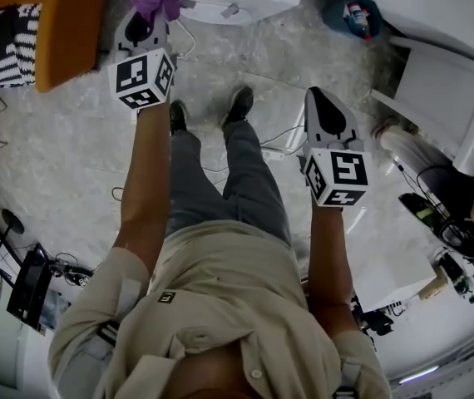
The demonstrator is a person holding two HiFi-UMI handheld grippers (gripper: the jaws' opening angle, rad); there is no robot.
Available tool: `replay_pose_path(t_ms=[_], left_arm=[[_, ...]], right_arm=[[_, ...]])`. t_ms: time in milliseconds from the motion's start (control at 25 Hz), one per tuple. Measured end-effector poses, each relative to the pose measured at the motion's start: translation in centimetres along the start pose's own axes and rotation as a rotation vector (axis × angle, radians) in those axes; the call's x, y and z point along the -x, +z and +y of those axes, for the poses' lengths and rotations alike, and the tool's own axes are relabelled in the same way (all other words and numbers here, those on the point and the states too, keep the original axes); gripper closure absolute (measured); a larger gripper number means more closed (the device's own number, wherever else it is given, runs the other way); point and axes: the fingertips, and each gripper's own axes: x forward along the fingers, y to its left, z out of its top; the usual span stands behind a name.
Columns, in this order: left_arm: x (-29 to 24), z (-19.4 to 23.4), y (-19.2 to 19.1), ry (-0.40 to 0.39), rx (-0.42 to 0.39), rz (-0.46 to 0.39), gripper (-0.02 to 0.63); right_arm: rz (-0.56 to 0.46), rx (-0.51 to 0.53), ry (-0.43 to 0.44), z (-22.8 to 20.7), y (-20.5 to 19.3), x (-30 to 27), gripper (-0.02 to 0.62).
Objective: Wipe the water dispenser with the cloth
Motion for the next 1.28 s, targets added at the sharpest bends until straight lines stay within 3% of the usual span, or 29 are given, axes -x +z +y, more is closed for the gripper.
replay_pose_path(t_ms=[240, 360, 440, 520, 760, 840, 960, 1080, 1280], left_arm=[[-2.0, -15.5, -2.7, -0.302, -0.027, 0.042, 0.537], [-2.6, -20.0, -3.4, -0.39, -0.018, 0.051, 0.535], [-2.7, -19.5, -3.5, -0.38, -0.013, 0.05, 0.535], [-2.6, -16.6, -3.7, -0.317, -0.01, 0.046, 0.537], [-0.6, 1.4, -4.6, 0.064, 0.054, 0.047, 0.537], [-0.2, 5.1, -5.4, 0.13, 0.046, 0.069, 0.535], [-0.9, 4.0, -7.2, 0.079, 0.025, 0.107, 0.536], [-2.1, -2.4, -8.5, -0.06, 0.025, 0.114, 0.536], [-1.9, -12.4, -9.8, -0.208, 0.121, 0.122, 0.537]], right_arm=[[0.016, -0.015, -0.027, -1.1, -1.0, 0.1, 0.569], [0.03, -0.026, -0.045, -2.0, -2.2, 0.6, 0.569], [0.036, -0.032, -0.054, -2.6, -2.8, 0.8, 0.569], [0.041, -0.039, -0.061, -3.1, -3.2, 1.0, 0.569], [0.047, -0.037, -0.043, -2.2, -3.5, -0.1, 0.569], [0.051, -0.031, -0.03, -1.4, -3.4, -0.7, 0.569], [0.062, -0.019, -0.012, -0.1, -3.4, -1.4, 0.569], [0.066, -0.011, -0.008, 0.5, -3.5, -1.7, 0.569], [0.079, -0.02, -0.029, -0.3, -4.2, -1.4, 0.569]])
